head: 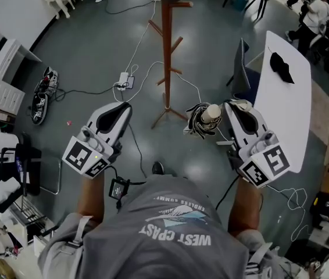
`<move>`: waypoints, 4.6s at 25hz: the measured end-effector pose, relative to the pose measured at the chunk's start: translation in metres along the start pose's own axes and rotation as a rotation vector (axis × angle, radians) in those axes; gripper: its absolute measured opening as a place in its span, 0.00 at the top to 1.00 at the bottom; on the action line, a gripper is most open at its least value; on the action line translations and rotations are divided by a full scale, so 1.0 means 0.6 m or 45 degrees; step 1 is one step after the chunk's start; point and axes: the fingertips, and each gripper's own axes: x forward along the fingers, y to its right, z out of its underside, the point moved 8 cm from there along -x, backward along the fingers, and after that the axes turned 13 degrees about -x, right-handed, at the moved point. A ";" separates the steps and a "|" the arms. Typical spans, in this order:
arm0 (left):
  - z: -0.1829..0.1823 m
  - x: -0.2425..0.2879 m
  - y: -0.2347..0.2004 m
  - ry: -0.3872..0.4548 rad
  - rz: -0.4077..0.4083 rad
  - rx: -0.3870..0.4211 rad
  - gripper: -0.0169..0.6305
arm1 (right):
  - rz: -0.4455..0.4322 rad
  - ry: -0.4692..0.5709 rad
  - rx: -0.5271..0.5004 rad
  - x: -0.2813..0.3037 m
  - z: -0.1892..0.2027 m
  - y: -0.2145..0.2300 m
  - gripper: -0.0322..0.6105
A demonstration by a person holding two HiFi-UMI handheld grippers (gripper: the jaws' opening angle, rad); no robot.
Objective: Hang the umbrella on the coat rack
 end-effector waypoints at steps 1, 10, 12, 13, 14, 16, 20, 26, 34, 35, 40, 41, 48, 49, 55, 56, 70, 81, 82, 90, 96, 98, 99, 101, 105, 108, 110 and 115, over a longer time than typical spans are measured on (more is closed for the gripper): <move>-0.002 0.002 -0.009 0.001 0.012 -0.001 0.92 | 0.014 -0.001 -0.002 0.006 -0.001 0.000 0.90; -0.011 0.004 -0.079 0.014 0.073 -0.027 0.92 | 0.106 -0.009 -0.022 0.049 -0.017 -0.008 0.90; -0.008 0.004 -0.086 0.012 0.078 -0.041 0.92 | 0.104 -0.016 -0.031 0.057 -0.021 -0.007 0.90; -0.007 0.006 -0.089 0.010 0.080 -0.042 0.92 | 0.103 -0.015 -0.035 0.061 -0.024 -0.004 0.90; -0.007 0.010 -0.092 0.009 0.080 -0.040 0.92 | 0.103 -0.012 -0.038 0.065 -0.026 0.000 0.90; -0.007 0.017 -0.099 0.010 0.073 -0.036 0.92 | 0.100 -0.005 -0.041 0.073 -0.026 0.010 0.90; -0.013 0.016 -0.104 0.031 0.048 -0.031 0.92 | 0.079 0.000 -0.045 0.093 -0.023 0.023 0.90; -0.019 0.023 -0.113 0.041 0.014 -0.019 0.92 | 0.045 0.023 -0.052 0.120 -0.029 0.049 0.90; -0.019 0.019 -0.135 0.048 -0.041 -0.030 0.92 | 0.010 0.035 -0.043 0.170 -0.031 0.075 0.90; -0.018 0.018 -0.138 0.049 -0.048 -0.033 0.92 | 0.006 0.036 -0.042 0.177 -0.030 0.078 0.90; -0.014 0.022 -0.149 0.043 -0.075 -0.043 0.92 | -0.012 0.043 -0.036 0.207 -0.032 0.097 0.90; -0.013 0.023 -0.151 0.043 -0.080 -0.046 0.92 | -0.016 0.044 -0.036 0.213 -0.033 0.100 0.90; -0.011 0.031 -0.168 0.036 -0.107 -0.061 0.92 | -0.035 0.043 -0.034 0.258 -0.038 0.126 0.90; -0.011 0.032 -0.170 0.035 -0.113 -0.063 0.92 | -0.038 0.042 -0.034 0.264 -0.038 0.129 0.90; -0.006 0.034 -0.183 0.036 -0.141 -0.071 0.92 | -0.049 0.037 -0.036 0.295 -0.032 0.146 0.90; -0.006 0.035 -0.185 0.037 -0.146 -0.072 0.92 | -0.051 0.036 -0.036 0.300 -0.032 0.149 0.90; 0.000 0.054 -0.200 0.045 -0.179 -0.094 0.92 | -0.035 -0.025 -0.116 0.343 -0.032 0.180 0.90; -0.001 0.061 -0.213 0.053 -0.187 -0.105 0.92 | 0.032 -0.119 -0.219 0.373 -0.043 0.186 0.90; -0.001 0.061 -0.213 0.054 -0.186 -0.107 0.92 | 0.037 -0.127 -0.233 0.375 -0.044 0.185 0.90; 0.000 0.057 -0.215 0.065 -0.183 -0.110 0.92 | 0.122 -0.178 -0.341 0.372 -0.046 0.187 0.90; 0.001 0.058 -0.217 0.070 -0.177 -0.111 0.92 | 0.176 -0.250 -0.480 0.375 -0.050 0.187 0.90; 0.000 0.056 -0.218 0.073 -0.174 -0.111 0.92 | 0.195 -0.277 -0.522 0.377 -0.053 0.187 0.90; -0.001 0.054 -0.219 0.075 -0.173 -0.111 0.92 | 0.205 -0.291 -0.541 0.378 -0.054 0.188 0.90; -0.002 0.052 -0.220 0.079 -0.172 -0.110 0.92 | 0.224 -0.314 -0.579 0.380 -0.056 0.188 0.90; -0.003 0.052 -0.218 0.086 -0.163 -0.108 0.92 | 0.265 -0.351 -0.664 0.379 -0.063 0.185 0.90; -0.004 0.052 -0.217 0.089 -0.159 -0.106 0.92 | 0.294 -0.383 -0.727 0.381 -0.073 0.178 0.90; -0.003 0.051 -0.216 0.089 -0.159 -0.107 0.92 | 0.310 -0.408 -0.771 0.386 -0.075 0.178 0.90; -0.001 0.054 -0.210 0.088 -0.153 -0.108 0.92 | 0.337 -0.450 -0.853 0.398 -0.077 0.179 0.90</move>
